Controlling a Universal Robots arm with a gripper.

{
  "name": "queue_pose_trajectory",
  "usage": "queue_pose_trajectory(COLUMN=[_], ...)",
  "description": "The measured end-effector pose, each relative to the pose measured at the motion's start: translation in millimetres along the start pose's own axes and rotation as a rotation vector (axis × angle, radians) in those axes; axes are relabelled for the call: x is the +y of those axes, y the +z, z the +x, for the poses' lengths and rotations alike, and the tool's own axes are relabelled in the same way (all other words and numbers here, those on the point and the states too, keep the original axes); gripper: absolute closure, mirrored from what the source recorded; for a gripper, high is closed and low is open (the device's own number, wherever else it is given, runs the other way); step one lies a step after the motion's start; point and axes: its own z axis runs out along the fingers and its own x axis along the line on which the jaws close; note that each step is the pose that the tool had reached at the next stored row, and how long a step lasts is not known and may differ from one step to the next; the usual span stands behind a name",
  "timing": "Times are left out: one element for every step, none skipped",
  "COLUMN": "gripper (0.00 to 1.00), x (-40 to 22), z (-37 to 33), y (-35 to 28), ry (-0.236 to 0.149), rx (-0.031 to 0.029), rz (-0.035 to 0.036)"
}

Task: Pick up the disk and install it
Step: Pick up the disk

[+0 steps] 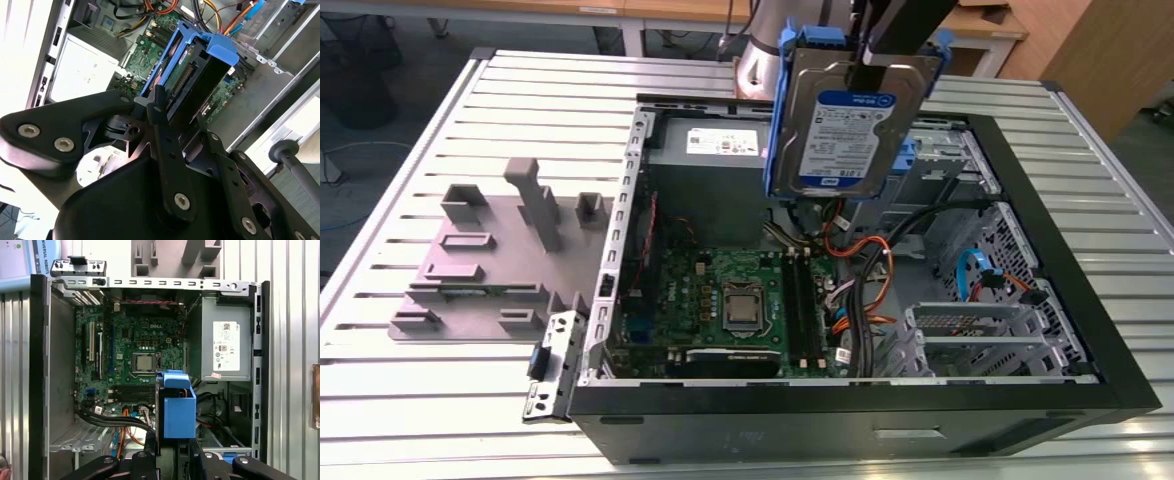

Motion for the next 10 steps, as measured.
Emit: queue_pose_trajectory(gripper=[0.65,0.65,0.65,0.65,0.65,0.65,0.65,0.65,0.65,0.65], x=[0.0,-0.1,-0.1,-0.1,-0.2,-0.2,-0.2,-0.2,-0.3,-0.4], z=[1.1,2.1,3.2,4.3,5.4,6.4,7.5,8.6,9.7,10.8], y=[0.0,0.0,0.0,0.0,0.0,0.0,0.0,0.0,-0.1,-0.1], ry=[0.000,0.000,0.000,0.000,0.000,0.000,0.000,0.000,0.000,0.000], rx=[-0.0001,-0.0001,-0.0001,-0.0002,-0.0002,-0.0002,-0.0002,-0.0002,-0.0001,-0.0001], rz=[0.0000,0.0000,0.0000,0.0000,0.0001,0.0001,0.0000,0.0000,0.0000,0.0000])
